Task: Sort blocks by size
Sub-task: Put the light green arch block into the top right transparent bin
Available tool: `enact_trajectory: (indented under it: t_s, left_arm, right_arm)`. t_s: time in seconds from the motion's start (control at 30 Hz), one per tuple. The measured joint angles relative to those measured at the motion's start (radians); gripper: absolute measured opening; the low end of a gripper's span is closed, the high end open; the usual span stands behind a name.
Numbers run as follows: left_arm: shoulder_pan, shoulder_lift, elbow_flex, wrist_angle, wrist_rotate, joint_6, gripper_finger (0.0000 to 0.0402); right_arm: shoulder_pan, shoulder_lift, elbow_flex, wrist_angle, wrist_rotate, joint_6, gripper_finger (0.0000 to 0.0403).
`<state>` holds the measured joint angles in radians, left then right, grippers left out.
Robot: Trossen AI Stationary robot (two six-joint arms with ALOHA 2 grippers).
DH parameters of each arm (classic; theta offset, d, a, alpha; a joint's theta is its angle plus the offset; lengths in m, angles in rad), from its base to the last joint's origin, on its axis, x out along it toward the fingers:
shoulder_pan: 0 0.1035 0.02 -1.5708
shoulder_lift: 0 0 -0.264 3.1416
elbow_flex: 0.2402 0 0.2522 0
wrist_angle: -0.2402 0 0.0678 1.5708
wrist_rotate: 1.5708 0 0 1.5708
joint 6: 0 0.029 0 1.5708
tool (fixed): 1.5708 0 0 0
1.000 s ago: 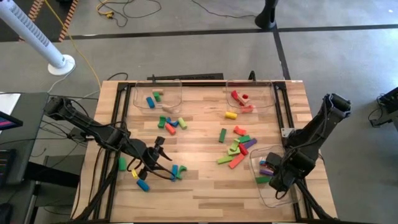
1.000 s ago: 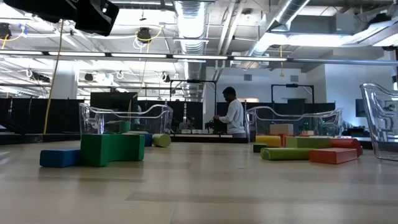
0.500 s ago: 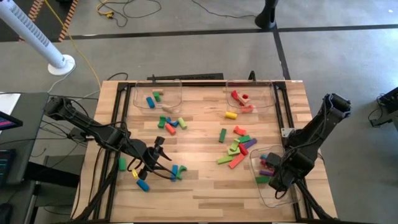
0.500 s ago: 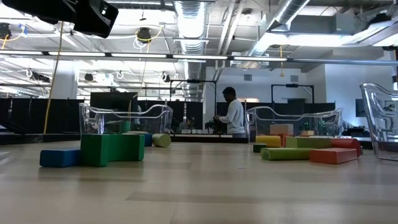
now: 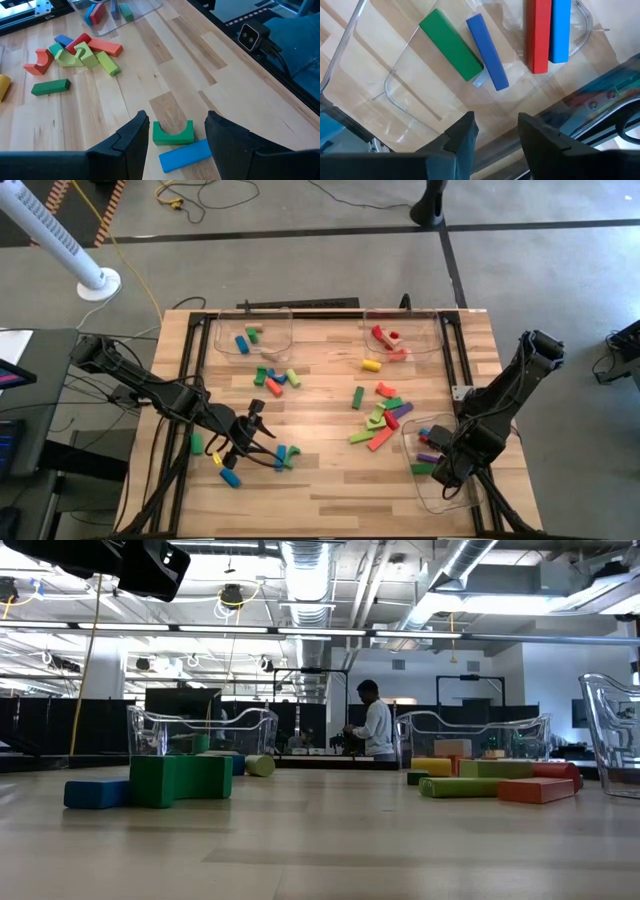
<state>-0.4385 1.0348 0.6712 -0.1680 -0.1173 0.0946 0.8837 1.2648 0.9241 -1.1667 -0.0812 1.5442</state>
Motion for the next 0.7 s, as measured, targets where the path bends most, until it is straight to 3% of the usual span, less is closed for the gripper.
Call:
enact_trajectory:
  t_s: [0.5, 0.7]
  left_arm:
    - [0.000, 0.000, 0.000, 0.000, 0.000, -0.032, 0.0183]
    - [0.000, 0.000, -0.001, -0.005, 0.000, -0.051, 0.0183]
  right_arm:
    - [-0.011, -0.001, 0.062, -0.004, 0.002, -0.035, 0.0176]
    - [-0.037, -0.001, 0.112, -0.004, 0.058, -0.113, 0.0176]
